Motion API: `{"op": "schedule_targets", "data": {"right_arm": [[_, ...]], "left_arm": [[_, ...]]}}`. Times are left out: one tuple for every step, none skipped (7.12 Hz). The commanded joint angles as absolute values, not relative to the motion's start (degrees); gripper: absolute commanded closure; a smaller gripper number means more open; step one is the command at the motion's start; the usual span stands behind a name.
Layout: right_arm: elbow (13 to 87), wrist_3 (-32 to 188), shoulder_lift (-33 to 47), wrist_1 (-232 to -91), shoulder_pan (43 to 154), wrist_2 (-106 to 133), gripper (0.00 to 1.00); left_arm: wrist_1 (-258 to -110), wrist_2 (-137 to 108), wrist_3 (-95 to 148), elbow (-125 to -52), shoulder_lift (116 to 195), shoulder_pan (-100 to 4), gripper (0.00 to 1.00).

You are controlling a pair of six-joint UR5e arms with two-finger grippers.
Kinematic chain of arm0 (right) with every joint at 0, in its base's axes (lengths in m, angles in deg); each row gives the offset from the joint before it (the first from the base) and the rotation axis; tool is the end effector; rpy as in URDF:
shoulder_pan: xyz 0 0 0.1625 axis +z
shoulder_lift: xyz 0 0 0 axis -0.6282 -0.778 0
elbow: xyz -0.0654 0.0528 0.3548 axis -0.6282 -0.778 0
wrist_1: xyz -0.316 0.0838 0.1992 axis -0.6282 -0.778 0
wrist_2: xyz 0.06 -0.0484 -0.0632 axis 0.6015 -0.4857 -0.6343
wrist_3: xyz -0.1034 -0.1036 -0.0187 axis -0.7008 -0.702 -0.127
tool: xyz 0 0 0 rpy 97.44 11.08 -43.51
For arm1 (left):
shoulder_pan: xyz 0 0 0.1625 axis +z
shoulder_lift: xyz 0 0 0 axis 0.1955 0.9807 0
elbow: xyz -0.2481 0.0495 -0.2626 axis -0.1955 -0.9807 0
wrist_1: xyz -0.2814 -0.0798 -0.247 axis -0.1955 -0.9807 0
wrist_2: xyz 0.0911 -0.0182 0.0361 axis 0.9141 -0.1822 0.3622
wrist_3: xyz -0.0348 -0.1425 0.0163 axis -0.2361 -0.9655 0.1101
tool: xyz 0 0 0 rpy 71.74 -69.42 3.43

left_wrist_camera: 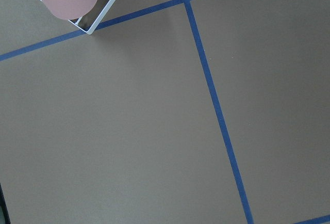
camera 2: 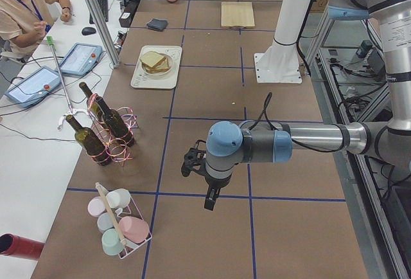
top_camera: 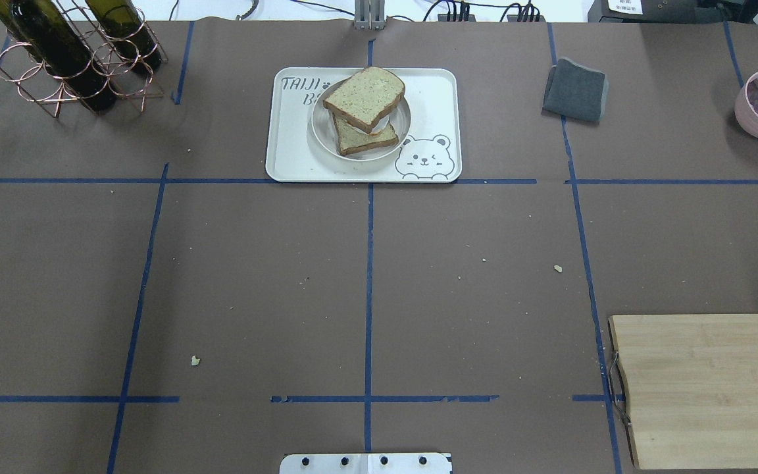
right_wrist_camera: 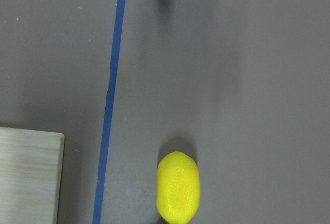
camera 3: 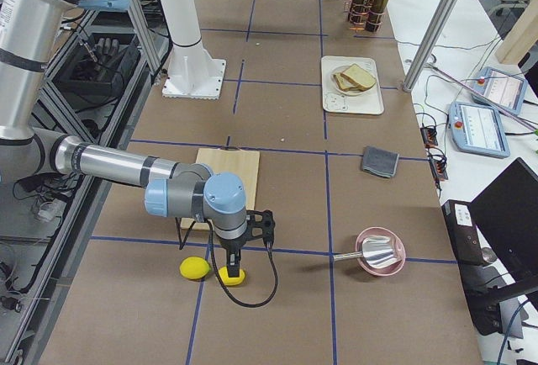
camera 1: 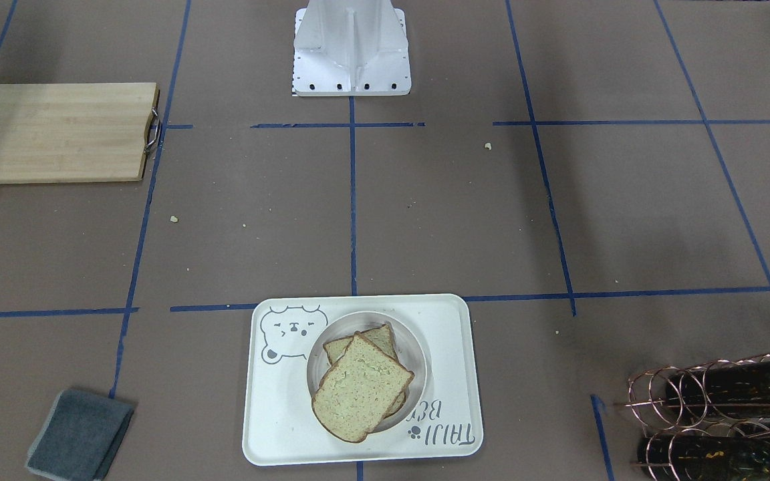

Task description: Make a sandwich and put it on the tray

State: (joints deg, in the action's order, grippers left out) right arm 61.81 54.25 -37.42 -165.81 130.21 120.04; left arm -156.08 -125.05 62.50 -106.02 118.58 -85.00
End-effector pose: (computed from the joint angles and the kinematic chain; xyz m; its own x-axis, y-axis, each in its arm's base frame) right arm 0.0463 -0.3024 0.6687 0.7681 -0.0989 0.6327 0.0739 0.9951 0.0658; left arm -0.0726 -0.3420 0.6142 0.7284 0.2826 -0.6241 -0.1695 0.9570 0.2355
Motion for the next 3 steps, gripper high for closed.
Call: {"op": "schedule_targets", "data": {"right_arm": [[61.8,54.22,-37.58,-165.73,130.24,120.54,0.0],[61.8,54.22,-37.66,-165.73,130.24,120.62,0.0],[61.8,54.3,-37.58,-165.73,130.24,120.62,0.0]], "left_arm": [[-156.07,-125.05,62.61,-106.07,118.57,-85.06,0.0],[-156.15,-125.05,62.61,-106.15,118.57,-85.06,0.0],[-156.07,-125.05,62.61,-106.24,118.57,-85.06,0.0]]}}
